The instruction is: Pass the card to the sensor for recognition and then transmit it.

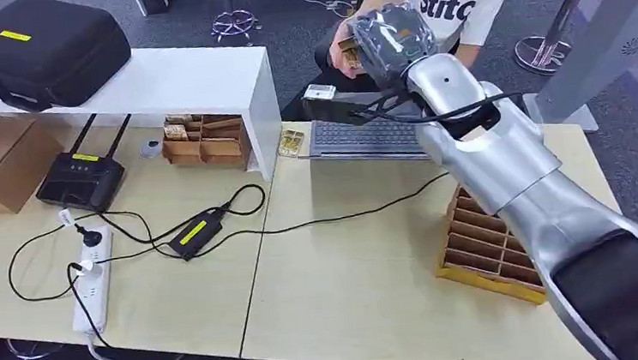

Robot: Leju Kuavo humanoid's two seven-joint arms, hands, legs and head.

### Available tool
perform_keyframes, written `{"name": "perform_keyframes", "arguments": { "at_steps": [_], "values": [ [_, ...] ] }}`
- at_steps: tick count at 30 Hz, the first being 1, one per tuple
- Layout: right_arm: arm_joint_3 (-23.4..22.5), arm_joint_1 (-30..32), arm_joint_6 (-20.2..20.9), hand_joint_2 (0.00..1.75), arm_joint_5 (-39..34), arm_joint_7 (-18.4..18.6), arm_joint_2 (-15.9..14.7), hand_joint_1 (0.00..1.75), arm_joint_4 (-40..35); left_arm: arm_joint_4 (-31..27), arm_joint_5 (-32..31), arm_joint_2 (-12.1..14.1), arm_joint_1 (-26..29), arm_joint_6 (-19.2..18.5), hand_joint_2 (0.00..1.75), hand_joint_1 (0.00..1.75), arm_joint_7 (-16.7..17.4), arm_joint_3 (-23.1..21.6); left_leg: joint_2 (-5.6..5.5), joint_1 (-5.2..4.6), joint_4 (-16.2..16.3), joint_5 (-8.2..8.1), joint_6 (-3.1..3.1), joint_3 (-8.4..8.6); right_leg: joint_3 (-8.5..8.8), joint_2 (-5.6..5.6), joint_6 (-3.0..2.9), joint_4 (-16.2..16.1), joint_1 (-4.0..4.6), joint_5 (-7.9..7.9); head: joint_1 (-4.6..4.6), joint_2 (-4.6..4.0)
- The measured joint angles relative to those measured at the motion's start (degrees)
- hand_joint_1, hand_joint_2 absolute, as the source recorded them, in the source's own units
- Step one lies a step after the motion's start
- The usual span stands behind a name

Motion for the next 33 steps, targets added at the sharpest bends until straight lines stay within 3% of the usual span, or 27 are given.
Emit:
{"name": "perform_keyframes", "arguments": {
  "at_steps": [5,25,29,33],
  "values": [
    [2.86,0.08,3.58,1.75,0.96,0.22,0.46,0.0,1.03,0.0,0.41,0.0,0.08,0.17,1.75,0.0,0.09,0.02,-0.01,0.02,0.0,0.0,0.0,-0.01,-0.01,-0.01,-0.01,0.0,0.01,-0.01,0.02,0.0],
    [6.73,0.15,4.11,1.75,-1.02,-0.83,0.35,0.0,3.76,0.0,1.14,0.02,0.41,0.18,1.75,0.0,0.09,0.02,0.0,0.01,0.0,0.0,0.0,0.0,-0.03,0.01,-0.01,-0.01,0.01,-0.01,0.02,0.0],
    [6.73,0.16,2.84,1.75,-2.87,-0.92,-0.83,0.0,2.55,0.0,1.46,0.02,0.61,0.24,1.75,0.0,0.04,0.02,0.0,0.01,0.0,0.0,0.0,0.0,-0.03,0.0,0.0,-0.01,0.01,0.0,0.0,0.0],
    [5.75,0.25,0.15,1.75,-5.33,-0.76,-4.37,0.0,-2.35,0.0,1.99,0.02,0.78,0.59,1.75,0.0,-0.11,0.02,-0.03,0.0,0.02,-0.01,0.01,-0.02,-0.03,-0.03,0.0,-0.06,0.0,0.0,0.02,0.0]
  ]
}}
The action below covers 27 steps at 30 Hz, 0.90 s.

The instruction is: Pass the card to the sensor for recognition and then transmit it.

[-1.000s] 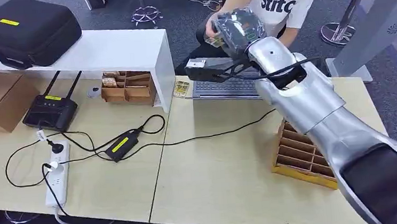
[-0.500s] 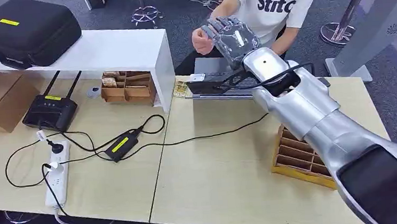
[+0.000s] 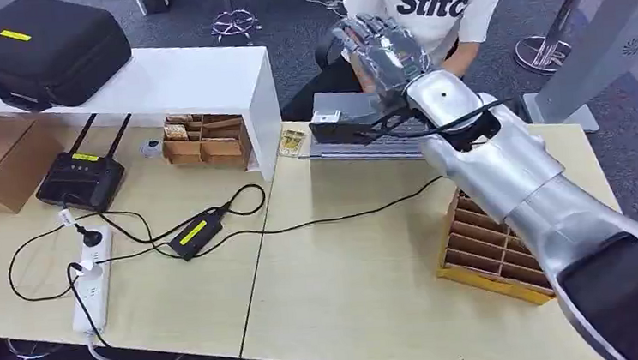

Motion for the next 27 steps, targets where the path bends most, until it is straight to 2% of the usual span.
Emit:
{"name": "perform_keyframes", "arguments": {
  "at_steps": [3,7,11,15,17,20,22,27],
  "values": [
    [-1.73,0.49,-1.64,1.75,-0.99,-0.33,-3.35,0.0,-4.41,0.0,0.26,-0.02,0.02,0.11,1.75,0.0,-0.04,0.02,-0.01,0.0,0.0,-0.01,0.01,-0.01,0.02,0.0,0.0,-0.02,0.0,0.0,-0.02,0.0],
    [-3.21,1.49,-2.64,1.75,-1.23,-0.72,-6.27,0.0,-7.89,0.0,0.44,-0.02,0.0,0.19,1.75,0.0,-0.09,0.06,0.07,-0.01,0.01,-0.02,0.01,0.03,0.0,0.05,0.01,-0.03,-0.01,0.01,-0.02,0.0],
    [-6.24,5.53,-7.12,1.75,-3.89,-2.34,-11.92,0.0,-15.08,0.0,1.07,-0.07,0.15,0.46,1.75,0.0,-0.26,0.15,-0.2,0.02,0.04,-0.03,0.04,0.02,0.06,-0.21,0.04,-0.05,0.01,-0.04,0.0,0.0],
    [-11.03,11.99,-10.6,1.75,-5.16,-3.78,-19.14,0.0,-22.79,0.0,1.84,-0.24,0.67,0.76,1.75,0.0,-0.66,0.59,-0.37,0.0,0.04,-0.12,0.16,-0.05,0.15,-0.34,0.07,-0.11,0.0,-0.06,-0.02,0.0],
    [-12.77,14.75,-11.17,1.75,-5.16,-4.2,-21.52,0.0,-25.37,0.0,1.97,-0.28,0.71,0.79,1.75,0.0,-0.74,0.72,-0.27,-0.03,0.04,-0.14,0.19,-0.06,0.13,-0.29,0.07,-0.11,-0.02,-0.06,0.0,0.0],
    [-15.09,18.08,-11.72,1.75,-4.66,-4.42,-24.18,0.0,-28.69,0.0,2.49,-0.33,0.7,1.18,1.75,0.0,-0.79,1.27,-0.1,-0.03,0.04,-0.2,0.15,0.01,0.1,-0.14,0.07,-0.15,-0.03,-0.06,-0.02,0.0],
    [-17.24,21.78,-13.81,1.75,-4.46,-5.05,-25.77,0.0,-31.41,0.0,2.82,-0.37,0.67,1.29,1.75,0.0,-0.98,1.57,-0.14,-0.02,0.04,-0.22,0.19,0.03,0.14,-0.17,0.09,-0.16,-0.02,-0.08,-0.02,0.0],
    [-24.95,36.14,-19.07,1.75,-3.78,-7.81,-28.49,0.0,-38.57,0.09,3.74,-0.81,1.2,1.9,1.75,0.0,-1.4,2.27,-0.44,0.02,0.03,-0.33,0.22,0.03,0.29,-0.45,0.2,-0.17,0.02,-0.3,0.0,0.0]
  ]
}}
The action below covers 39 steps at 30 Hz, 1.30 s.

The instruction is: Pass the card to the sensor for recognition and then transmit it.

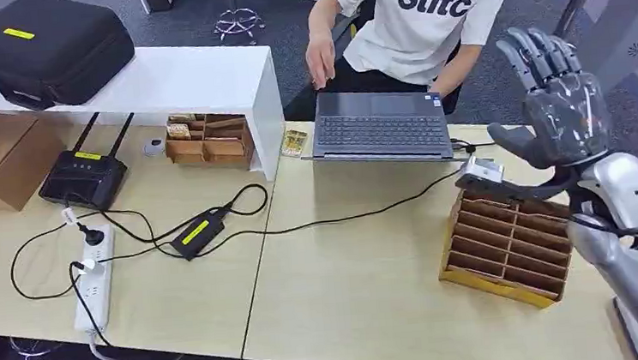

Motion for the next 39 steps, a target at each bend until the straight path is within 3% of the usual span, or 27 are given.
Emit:
{"name": "perform_keyframes", "arguments": {
  "at_steps": [5,9,23,28,33,39],
  "values": [
    [-8.85,14.8,-2.6,1.75,-0.13,-2.77,-0.37,0.0,-5.77,0.66,0.92,-0.28,0.13,0.63,1.75,0.0,-0.9,0.85,0.01,-0.03,0.0,-0.14,-0.01,-0.04,-0.01,0.01,0.0,0.0,-0.02,-0.11,0.0,0.0],
    [-12.78,19.75,-2.47,1.75,-0.11,-3.69,-0.37,0.0,-8.0,1.09,0.98,-0.33,0.09,0.94,1.75,0.0,-1.05,1.16,0.2,-0.04,-0.01,-0.2,0.02,0.01,-0.03,0.16,0.0,0.0,-0.04,-0.11,-0.02,0.0],
    [-16.15,22.74,-2.18,1.75,-0.15,-3.98,-0.37,0.0,-9.98,1.31,1.16,-0.35,0.04,1.05,1.75,0.0,-1.25,1.77,0.22,-0.04,-0.01,-0.21,0.0,0.07,-0.02,0.2,0.0,0.0,-0.04,-0.11,-0.02,0.0],
    [-19.05,28.4,-1.79,1.75,-2.3,-5.53,-0.26,0.0,-11.99,2.32,2.08,-0.46,0.04,1.46,1.75,0.0,-2.1,2.12,0.17,-0.05,-0.01,-0.28,0.03,0.04,0.0,0.14,0.03,0.0,-0.05,-0.2,-0.02,0.0],
    [-21.46,31.85,0.55,1.75,-3.48,-6.38,0.18,0.0,-12.26,3.67,2.8,-0.55,-0.27,1.88,1.75,0.0,-2.82,2.25,0.25,-0.05,-0.01,-0.33,0.01,0.05,-0.01,0.23,0.05,0.0,-0.06,-0.23,0.0,0.0],
    [-20.14,28.39,4.75,1.75,-1.37,-5.83,1.6,0.0,-6.02,4.35,2.47,-0.55,-1.23,1.77,1.75,0.0,-2.93,2.29,0.3,-0.05,-0.03,-0.29,0.0,0.08,0.02,0.26,0.01,0.02,-0.06,-0.2,-0.02,0.0]
  ]
}}
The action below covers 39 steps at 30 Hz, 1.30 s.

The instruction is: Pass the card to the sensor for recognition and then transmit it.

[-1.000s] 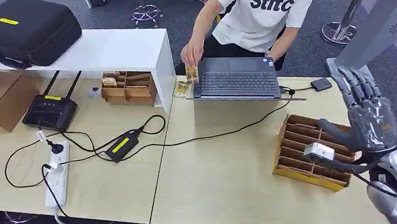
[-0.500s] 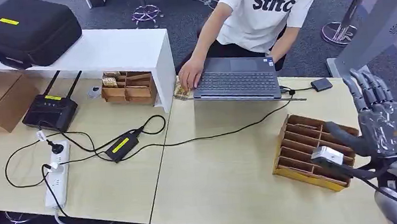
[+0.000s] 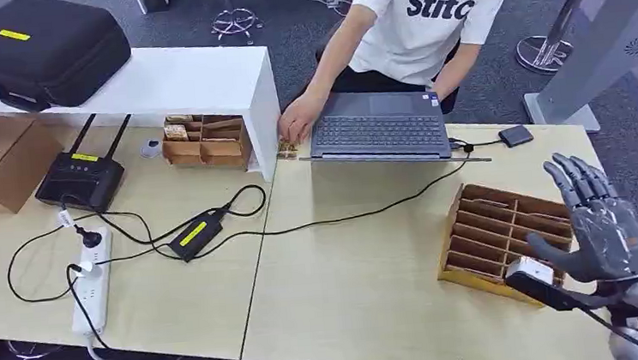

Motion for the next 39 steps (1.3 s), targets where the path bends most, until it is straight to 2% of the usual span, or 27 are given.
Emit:
{"name": "perform_keyframes", "arguments": {
  "at_steps": [13,20,24,28,39],
  "values": [
    [6.1,-10.89,1.05,1.75,-1.05,0.87,3.82,0.0,17.24,-0.07,-1.29,0.24,-0.04,-1.38,1.75,0.0,1.55,0.0,0.0,0.0,0.0,0.02,0.02,0.02,0.01,0.0,0.0,0.02,0.0,-0.01,0.0,0.0],
    [6.25,-11.31,1.14,1.75,-1.03,0.87,4.0,0.0,17.87,-0.13,-1.4,0.24,-0.03,-1.4,1.75,0.0,1.64,0.0,0.0,0.0,0.0,0.02,0.02,0.01,0.02,0.0,0.0,0.02,0.0,-0.01,0.02,0.0],
    [8.3,-15.39,0.92,1.75,-0.7,1.05,6.08,0.0,24.21,-0.55,-1.79,0.44,0.0,-1.84,1.75,0.0,2.21,-0.02,-0.02,0.0,0.0,0.02,0.02,0.02,0.03,-0.03,0.0,0.02,0.0,-0.01,0.0,0.0],
    [8.76,-16.35,0.31,1.75,-1.14,1.25,6.29,0.0,26.13,-0.79,-1.97,0.5,0.04,-1.86,1.75,0.0,2.25,-0.02,-0.03,0.0,0.0,0.02,0.02,0.02,0.03,-0.03,0.0,0.01,0.0,-0.01,0.02,0.0],
    [6.86,-16.42,-0.74,1.75,-3.59,1.22,6.08,0.0,28.87,-0.81,-2.4,0.52,0.15,-1.88,1.75,0.0,2.38,-0.02,-0.02,-0.01,0.01,0.02,0.03,0.04,0.03,-0.04,0.0,-0.01,-0.01,-0.01,0.02,0.0]
  ]
}}
